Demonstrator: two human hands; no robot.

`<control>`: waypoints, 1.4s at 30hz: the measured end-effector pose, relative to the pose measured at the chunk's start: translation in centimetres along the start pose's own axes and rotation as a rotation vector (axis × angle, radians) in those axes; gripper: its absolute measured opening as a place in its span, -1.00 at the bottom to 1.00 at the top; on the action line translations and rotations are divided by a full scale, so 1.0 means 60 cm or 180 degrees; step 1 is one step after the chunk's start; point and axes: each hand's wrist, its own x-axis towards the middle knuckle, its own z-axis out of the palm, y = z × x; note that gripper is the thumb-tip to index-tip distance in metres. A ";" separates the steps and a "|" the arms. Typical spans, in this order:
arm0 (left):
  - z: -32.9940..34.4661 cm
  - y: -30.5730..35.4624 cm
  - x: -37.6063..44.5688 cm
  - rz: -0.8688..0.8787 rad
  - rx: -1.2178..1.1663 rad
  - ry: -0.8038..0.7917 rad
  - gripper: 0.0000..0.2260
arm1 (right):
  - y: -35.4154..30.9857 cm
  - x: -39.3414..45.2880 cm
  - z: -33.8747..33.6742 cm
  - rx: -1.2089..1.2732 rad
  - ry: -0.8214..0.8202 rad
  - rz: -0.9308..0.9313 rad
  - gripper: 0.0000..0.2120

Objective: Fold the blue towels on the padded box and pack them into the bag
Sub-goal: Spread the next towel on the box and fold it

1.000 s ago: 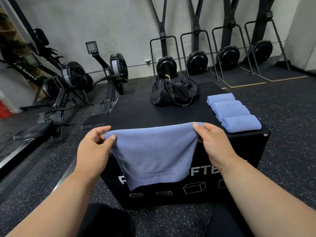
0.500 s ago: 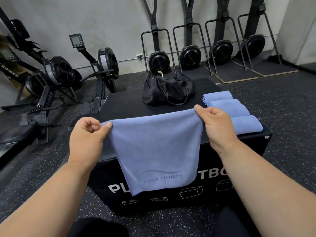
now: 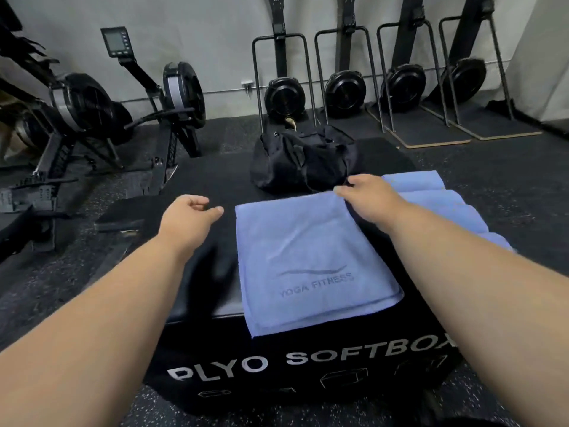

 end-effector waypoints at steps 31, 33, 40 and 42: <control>0.100 -0.128 -0.311 -0.1132 -0.0571 -0.0337 -0.70 | 0.258 -0.220 0.020 0.0419 0.0526 0.0668 -0.77; 0.098 -0.124 -0.309 -0.1205 -0.0585 -0.0429 -0.73 | 0.260 -0.214 0.017 0.0490 0.0505 0.0653 -0.77; 0.091 -0.109 -0.313 -0.1667 -0.1442 -0.0759 -0.82 | 0.262 -0.201 0.005 0.0639 0.0262 0.0675 -0.82; 0.090 -0.106 -0.312 -0.1648 -0.1576 -0.0690 -0.83 | 0.261 -0.200 0.002 0.0716 0.0212 0.0715 -0.85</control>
